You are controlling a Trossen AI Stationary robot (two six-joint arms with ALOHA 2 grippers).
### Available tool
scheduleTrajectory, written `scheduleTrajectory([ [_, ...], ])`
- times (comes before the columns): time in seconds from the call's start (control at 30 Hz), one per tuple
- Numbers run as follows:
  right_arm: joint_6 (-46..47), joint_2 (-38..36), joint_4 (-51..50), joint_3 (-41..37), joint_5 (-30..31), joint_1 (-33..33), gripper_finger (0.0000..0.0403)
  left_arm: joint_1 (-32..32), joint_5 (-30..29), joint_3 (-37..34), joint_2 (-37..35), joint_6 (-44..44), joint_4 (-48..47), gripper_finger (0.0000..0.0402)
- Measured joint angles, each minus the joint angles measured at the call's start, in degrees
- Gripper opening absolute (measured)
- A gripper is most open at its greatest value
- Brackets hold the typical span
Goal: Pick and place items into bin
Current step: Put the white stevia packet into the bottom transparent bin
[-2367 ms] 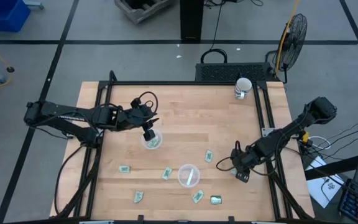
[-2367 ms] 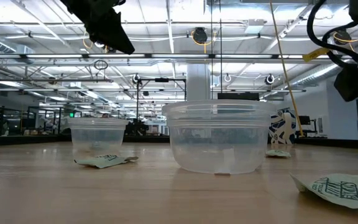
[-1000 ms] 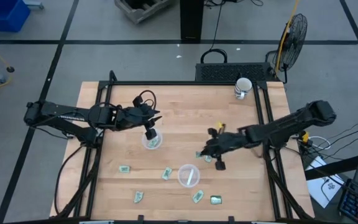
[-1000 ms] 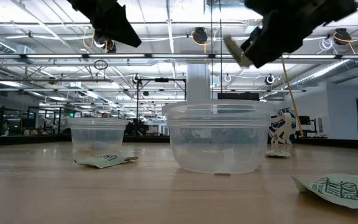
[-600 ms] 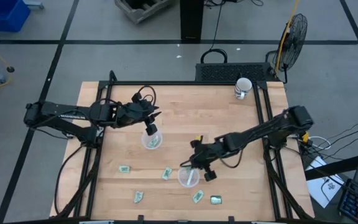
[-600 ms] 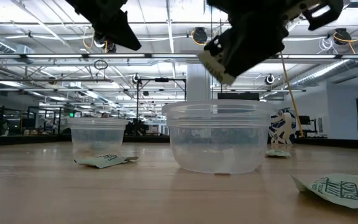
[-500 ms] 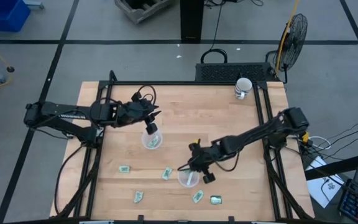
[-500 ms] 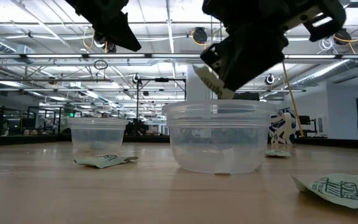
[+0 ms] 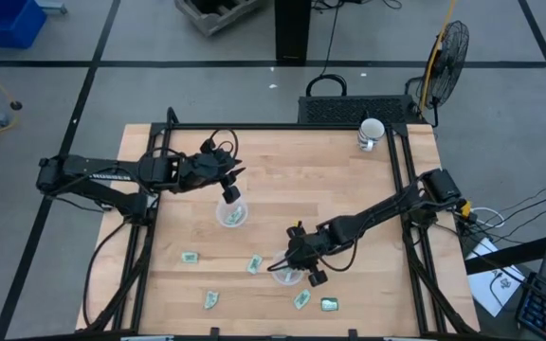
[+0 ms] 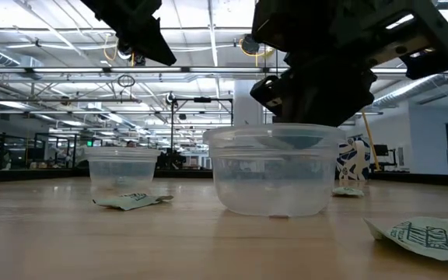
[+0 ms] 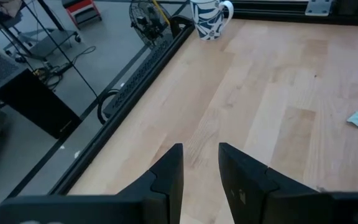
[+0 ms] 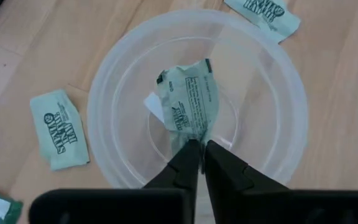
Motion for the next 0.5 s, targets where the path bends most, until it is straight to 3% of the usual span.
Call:
scheduleTrajectory([
  [0.33,-5.43,-1.54,0.43,-0.02,0.44,-0.70,0.0095,0.00,0.39,0.00,0.00,0.22,0.00,0.0108],
  [0.5,-7.90,-7.92,-1.63,0.00,6.77,-1.10,0.0102,-0.12,0.39,0.00,0.00,0.23,-0.02,0.0108],
])
